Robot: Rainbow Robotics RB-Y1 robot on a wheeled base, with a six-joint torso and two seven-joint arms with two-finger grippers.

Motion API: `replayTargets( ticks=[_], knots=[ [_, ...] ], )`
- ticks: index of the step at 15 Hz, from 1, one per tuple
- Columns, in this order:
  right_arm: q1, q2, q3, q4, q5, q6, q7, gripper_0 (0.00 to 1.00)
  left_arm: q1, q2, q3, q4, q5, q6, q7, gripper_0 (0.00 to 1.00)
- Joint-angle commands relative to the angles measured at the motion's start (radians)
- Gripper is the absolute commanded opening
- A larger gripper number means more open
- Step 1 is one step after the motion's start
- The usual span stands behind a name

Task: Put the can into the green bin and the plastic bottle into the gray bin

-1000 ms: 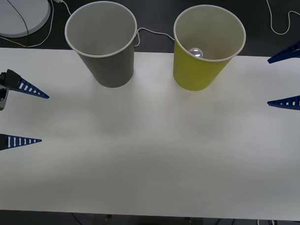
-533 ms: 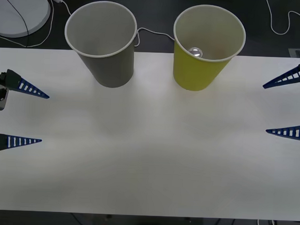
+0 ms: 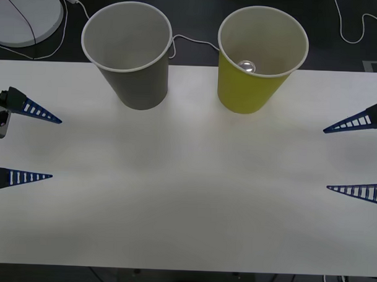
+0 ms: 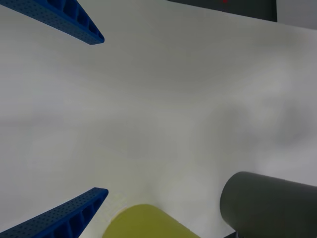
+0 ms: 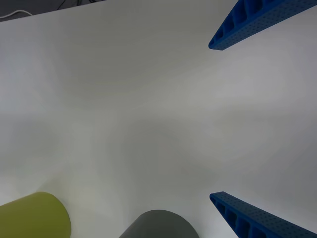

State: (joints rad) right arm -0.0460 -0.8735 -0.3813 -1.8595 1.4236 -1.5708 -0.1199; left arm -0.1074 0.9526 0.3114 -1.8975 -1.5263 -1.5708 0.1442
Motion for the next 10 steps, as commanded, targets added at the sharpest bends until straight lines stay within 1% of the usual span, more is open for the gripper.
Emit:
replayTargets(
  ticks=[1,10],
  knots=[
    [0.028,0.038,-0.007,0.000,0.021,0.000,0.034,1.00,0.000,0.000,0.000,0.000,0.000,0.000,0.000,1.00],
    [0.031,0.194,-0.010,-0.009,0.169,0.000,0.080,1.00,0.000,0.000,0.000,0.000,0.000,0.000,0.000,1.00]
  ],
)
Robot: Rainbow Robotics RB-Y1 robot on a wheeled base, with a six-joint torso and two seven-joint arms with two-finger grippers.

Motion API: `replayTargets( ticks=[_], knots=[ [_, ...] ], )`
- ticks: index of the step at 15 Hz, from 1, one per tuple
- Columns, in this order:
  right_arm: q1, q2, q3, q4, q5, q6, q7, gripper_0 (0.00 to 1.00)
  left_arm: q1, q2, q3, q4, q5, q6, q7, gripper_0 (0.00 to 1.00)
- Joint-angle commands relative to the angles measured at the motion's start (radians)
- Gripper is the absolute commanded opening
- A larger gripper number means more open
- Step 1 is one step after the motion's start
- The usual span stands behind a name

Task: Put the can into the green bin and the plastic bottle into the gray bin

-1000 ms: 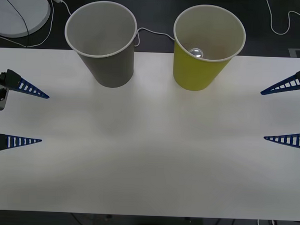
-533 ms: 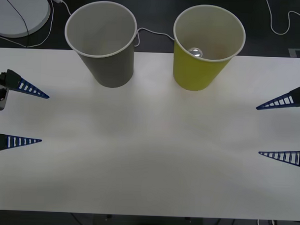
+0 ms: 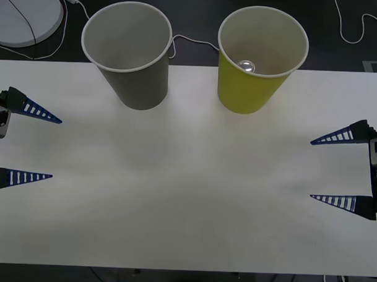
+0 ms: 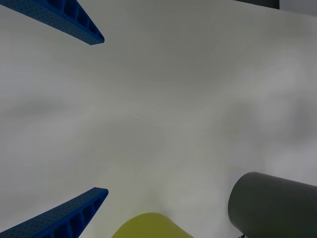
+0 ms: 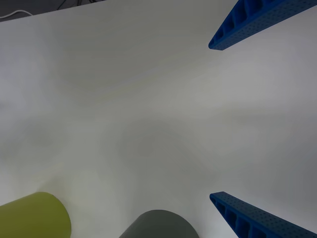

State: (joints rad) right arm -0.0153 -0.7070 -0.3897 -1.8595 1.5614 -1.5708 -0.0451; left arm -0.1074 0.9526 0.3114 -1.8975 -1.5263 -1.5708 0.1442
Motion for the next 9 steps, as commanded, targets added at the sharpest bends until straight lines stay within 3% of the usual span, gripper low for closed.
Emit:
replayTargets(
  ticks=[1,9],
  knots=[
    [0.000,0.044,-0.006,-0.013,0.045,0.000,0.007,1.00,0.000,0.000,0.000,0.000,0.000,0.000,0.000,1.00],
    [0.000,0.058,-0.008,-0.020,0.054,0.000,0.008,1.00,0.000,0.000,0.000,0.000,0.000,0.000,0.000,1.00]
  ],
)
